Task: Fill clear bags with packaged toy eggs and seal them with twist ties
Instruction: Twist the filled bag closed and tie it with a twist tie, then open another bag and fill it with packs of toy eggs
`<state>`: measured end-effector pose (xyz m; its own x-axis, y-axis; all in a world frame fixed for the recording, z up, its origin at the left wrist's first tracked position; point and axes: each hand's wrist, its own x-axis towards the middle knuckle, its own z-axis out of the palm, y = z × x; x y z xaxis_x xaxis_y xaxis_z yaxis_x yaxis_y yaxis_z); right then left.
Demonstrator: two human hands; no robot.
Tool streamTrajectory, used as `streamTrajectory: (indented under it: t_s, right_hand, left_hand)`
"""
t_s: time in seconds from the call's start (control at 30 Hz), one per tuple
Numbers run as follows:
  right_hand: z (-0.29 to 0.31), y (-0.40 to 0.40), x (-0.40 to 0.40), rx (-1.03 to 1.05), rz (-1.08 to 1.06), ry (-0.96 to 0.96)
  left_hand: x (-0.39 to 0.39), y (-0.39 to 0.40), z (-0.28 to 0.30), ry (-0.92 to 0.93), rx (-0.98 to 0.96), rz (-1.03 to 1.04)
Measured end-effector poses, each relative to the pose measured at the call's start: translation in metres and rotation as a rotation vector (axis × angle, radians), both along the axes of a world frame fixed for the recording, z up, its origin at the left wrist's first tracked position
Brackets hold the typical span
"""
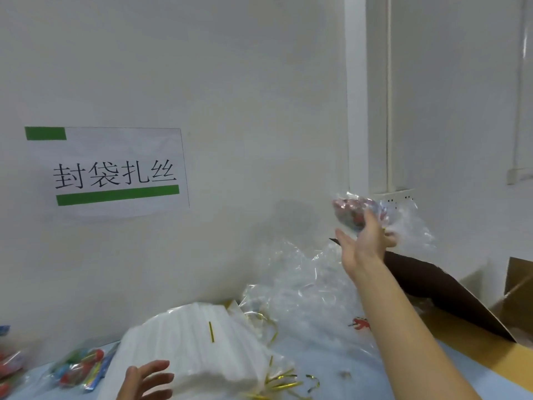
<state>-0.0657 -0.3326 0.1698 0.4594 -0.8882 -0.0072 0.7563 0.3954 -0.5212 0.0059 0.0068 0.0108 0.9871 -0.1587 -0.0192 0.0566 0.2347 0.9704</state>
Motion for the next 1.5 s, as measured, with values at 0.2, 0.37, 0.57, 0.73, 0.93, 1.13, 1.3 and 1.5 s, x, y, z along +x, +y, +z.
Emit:
streamTrajectory:
  t_s: [0.2, 0.37, 0.57, 0.73, 0.93, 1.13, 1.3, 1.5]
  right_hand:
    - [-0.045, 0.029, 0.007, -0.26, 0.236, 0.294]
    - [-0.101, 0.089, 0.017, -0.765, 0.534, 0.737]
    - [-0.158, 0.12, 0.02, -1.553, 0.773, 1.088]
    - [-0.147, 0.089, 0.013, -1.572, 0.518, 1.376]
    - [-0.162, 0.076, -0.001, -1.52, 0.39, 1.72]
    - [-0.164, 0.082, 0.006, -1.459, 0.201, 1.577]
    - [-0.155, 0.087, 0.014, -1.421, -0.104, 1.408]
    - [-0.144, 0.089, 0.018, -1.175, -0.433, 0.97]
  left_hand:
    - [0.0, -0.013, 0.013, 0.092, 0.166, -0.066]
    - [-0.036, -0.029, -0.014, -0.462, 0.456, 0.168]
    - [-0.034, -0.019, -0.02, -0.54, 0.758, -0.082]
    - [-0.036, -0.014, -0.011, -0.49, 0.833, -0.23]
    - [-0.035, -0.014, -0.01, -0.462, 0.862, -0.244]
    - [-0.035, -0.013, -0.01, -0.435, 0.886, -0.251]
    - [-0.035, -0.014, -0.011, -0.426, 0.891, -0.214]
    - [-0.038, -0.012, -0.011, -0.413, 0.873, -0.122]
